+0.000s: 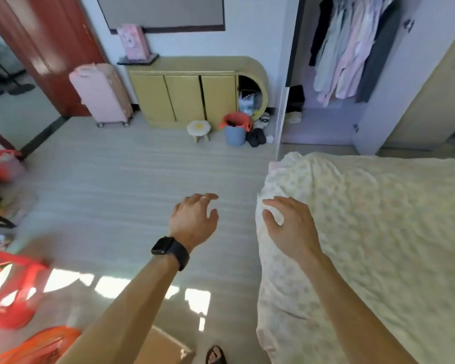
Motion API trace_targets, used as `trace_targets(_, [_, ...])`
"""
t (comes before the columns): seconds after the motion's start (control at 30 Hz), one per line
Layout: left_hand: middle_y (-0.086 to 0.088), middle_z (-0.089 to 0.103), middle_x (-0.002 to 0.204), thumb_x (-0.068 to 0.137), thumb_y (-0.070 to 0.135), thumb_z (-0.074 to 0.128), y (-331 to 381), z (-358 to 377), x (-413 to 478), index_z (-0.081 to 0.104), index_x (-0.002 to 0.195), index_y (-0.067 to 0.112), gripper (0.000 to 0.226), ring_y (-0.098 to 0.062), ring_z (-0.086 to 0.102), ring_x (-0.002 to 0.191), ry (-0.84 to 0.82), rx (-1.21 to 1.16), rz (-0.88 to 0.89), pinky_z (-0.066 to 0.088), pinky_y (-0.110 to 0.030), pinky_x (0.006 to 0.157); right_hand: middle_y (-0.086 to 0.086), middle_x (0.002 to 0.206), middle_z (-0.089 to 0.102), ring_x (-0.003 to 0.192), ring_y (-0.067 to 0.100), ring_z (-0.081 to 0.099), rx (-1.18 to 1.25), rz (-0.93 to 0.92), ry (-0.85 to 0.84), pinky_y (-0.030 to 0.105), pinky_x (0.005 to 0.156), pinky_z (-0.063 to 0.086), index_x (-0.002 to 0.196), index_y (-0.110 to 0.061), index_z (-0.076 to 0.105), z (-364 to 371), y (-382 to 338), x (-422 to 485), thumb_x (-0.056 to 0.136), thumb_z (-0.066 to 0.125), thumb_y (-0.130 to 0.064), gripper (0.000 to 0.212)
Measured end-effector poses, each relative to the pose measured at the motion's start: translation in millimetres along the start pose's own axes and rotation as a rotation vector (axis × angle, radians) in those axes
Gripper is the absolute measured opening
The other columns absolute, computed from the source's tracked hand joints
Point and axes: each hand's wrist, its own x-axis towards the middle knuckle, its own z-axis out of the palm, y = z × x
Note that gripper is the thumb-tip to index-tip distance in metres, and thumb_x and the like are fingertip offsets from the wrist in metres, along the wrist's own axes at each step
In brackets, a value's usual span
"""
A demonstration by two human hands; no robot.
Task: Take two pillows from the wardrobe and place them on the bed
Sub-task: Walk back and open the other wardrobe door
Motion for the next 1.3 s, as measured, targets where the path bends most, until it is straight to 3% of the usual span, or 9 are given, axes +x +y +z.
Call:
trace_targets(0.13, [-0.001,0.061,0.135,0.094,0.032,0.050,-3.7,-20.4,120.4,0.056,0.135,0.031,0.041,-0.027,0.052,0.125,0.008,0.044,0.104,0.038,-0.042,0.106,-0.001,0.120,0.071,0.122,0.027,0.055,-0.022,0.039,0.139,0.035,0.105,0.039,0.110,-0.025,0.075,4.5,8.0,97.3,0.091,0.069,-0.022,0.020])
trace_targets(0.27, [-0.002,0.061,0.134,0.094,0.033,0.049,11.5,-27.5,241.2,0.055,0.136,0.030,0.042,-0.027,0.053,0.124,0.006,0.043,0.177,0.039,-0.043,0.105,-0.003,0.117,0.073,0.114,0.011,0.049,-0.029,0.077,0.243,0.029,0.101,0.034,0.108,-0.024,0.076,7.6,26.5,191.8,0.089,0.072,-0.018,0.020])
trace_targets(0.43, [-0.002,0.062,0.132,0.094,0.033,0.051,40.5,-11.4,378.5,0.056,0.136,0.030,0.042,-0.027,0.054,0.121,0.011,0.016,0.262,0.043,-0.042,0.101,-0.005,0.126,0.069,0.125,0.023,0.055,-0.044,0.184,0.211,0.033,0.110,0.033,0.116,-0.025,0.074,23.5,72.6,307.5,0.094,0.065,-0.026,0.024])
trace_targets(0.83, [-0.001,0.061,0.133,0.096,0.032,0.051,88.5,34.4,668.4,0.055,0.137,0.029,0.042,-0.027,0.055,0.120,-0.129,-0.016,0.396,0.044,-0.042,0.099,-0.003,0.122,0.070,0.122,0.023,0.057,-0.078,0.354,0.231,0.037,0.108,0.036,0.114,-0.025,0.074,52.6,158.7,550.2,0.093,0.067,-0.025,0.022])
trace_targets(0.97, [-0.001,0.061,0.134,0.096,0.031,0.052,102.2,54.6,762.0,0.054,0.138,0.027,0.042,-0.026,0.054,0.122,-0.204,-0.028,0.499,0.045,-0.044,0.101,-0.005,0.123,0.069,0.120,0.018,0.055,-0.094,0.453,0.280,0.029,0.108,0.031,0.116,-0.026,0.073,68.8,176.7,613.8,0.094,0.066,-0.028,0.023])
trace_targets(1.07, [0.000,0.061,0.134,0.096,0.031,0.052,116.5,68.7,826.4,0.056,0.136,0.027,0.040,-0.024,0.055,0.121,-0.263,-0.041,0.601,0.045,-0.044,0.102,-0.006,0.125,0.068,0.121,0.020,0.057,-0.108,0.550,0.294,0.039,0.110,0.040,0.118,-0.027,0.071,78.8,188.4,654.2,0.094,0.065,-0.029,0.026])
trace_targets(1.17, [0.002,0.058,0.137,0.097,0.032,0.049,134.8,78.3,880.0,0.056,0.136,0.028,0.040,-0.023,0.053,0.123,-0.341,-0.017,0.738,0.045,-0.041,0.102,-0.002,0.117,0.072,0.112,0.027,0.062,-0.145,0.648,0.406,0.043,0.098,0.049,0.111,-0.023,0.075,82.1,195.4,685.2,0.089,0.072,-0.022,0.023])
trace_targets(1.3, [0.001,0.061,0.132,0.096,0.029,0.050,174.8,91.1,938.7,0.056,0.134,0.030,0.038,-0.025,0.059,0.113,-0.403,-0.024,0.878,0.052,-0.040,0.090,0.004,0.105,0.075,0.100,0.035,0.067,-0.233,0.700,0.581,0.047,0.090,0.053,0.101,-0.016,0.077,73.0,205.3,717.1,0.082,0.078,-0.008,0.021])
